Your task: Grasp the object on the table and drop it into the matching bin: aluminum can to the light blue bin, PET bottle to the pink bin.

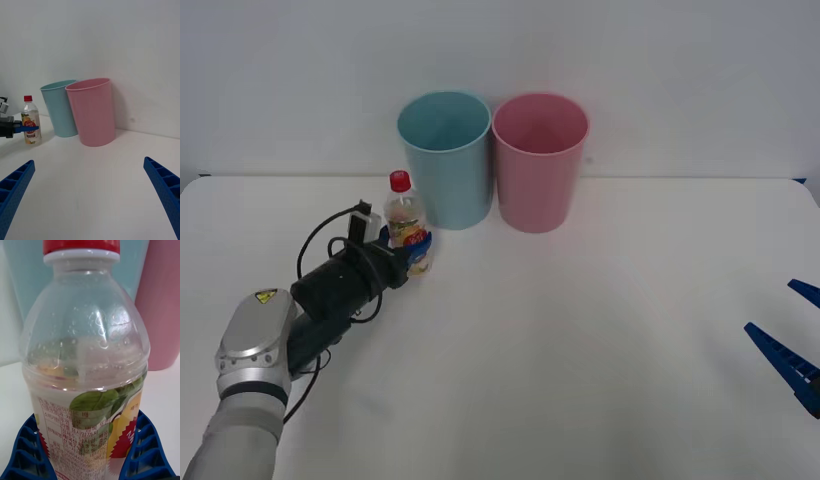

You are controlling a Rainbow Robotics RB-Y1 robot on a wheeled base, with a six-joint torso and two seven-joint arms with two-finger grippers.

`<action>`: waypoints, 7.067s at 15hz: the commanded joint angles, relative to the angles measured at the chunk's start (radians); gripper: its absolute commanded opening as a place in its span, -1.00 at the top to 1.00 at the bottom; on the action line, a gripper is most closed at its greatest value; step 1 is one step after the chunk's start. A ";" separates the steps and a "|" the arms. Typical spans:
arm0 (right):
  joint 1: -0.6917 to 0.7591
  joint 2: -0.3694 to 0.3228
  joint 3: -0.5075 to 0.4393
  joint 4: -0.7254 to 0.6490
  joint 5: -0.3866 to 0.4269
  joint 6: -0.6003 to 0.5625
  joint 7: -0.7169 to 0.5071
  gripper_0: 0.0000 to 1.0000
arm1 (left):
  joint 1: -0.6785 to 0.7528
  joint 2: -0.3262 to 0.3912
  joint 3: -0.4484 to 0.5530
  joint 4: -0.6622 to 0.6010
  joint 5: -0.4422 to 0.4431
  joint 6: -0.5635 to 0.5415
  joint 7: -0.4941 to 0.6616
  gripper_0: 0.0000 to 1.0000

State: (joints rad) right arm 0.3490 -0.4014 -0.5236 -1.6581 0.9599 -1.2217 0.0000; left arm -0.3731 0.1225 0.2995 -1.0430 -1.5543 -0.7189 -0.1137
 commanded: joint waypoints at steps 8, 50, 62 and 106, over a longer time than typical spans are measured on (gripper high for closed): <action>0.000 0.000 0.000 0.000 0.000 0.000 0.000 -1.00 | 0.008 0.128 -0.002 0.000 0.161 -0.099 0.045 1.00; 0.000 0.000 0.000 0.000 0.000 0.000 0.000 -1.00 | -0.360 -0.035 -0.214 -0.319 -0.359 0.151 0.721 1.00; 0.000 0.000 0.000 0.000 0.000 0.000 0.000 -1.00 | -0.693 -0.073 -0.257 0.121 -0.415 0.200 0.735 1.00; 0.000 0.000 0.000 0.000 0.000 0.000 0.000 -1.00 | 0.192 0.210 0.199 -0.654 0.077 -0.436 0.434 -1.00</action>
State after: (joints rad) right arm 0.3490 -0.4014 -0.5236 -1.6580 0.9599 -1.2217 0.0000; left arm -0.1978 0.3246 0.4891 -1.6971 -1.4938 -1.1515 0.3412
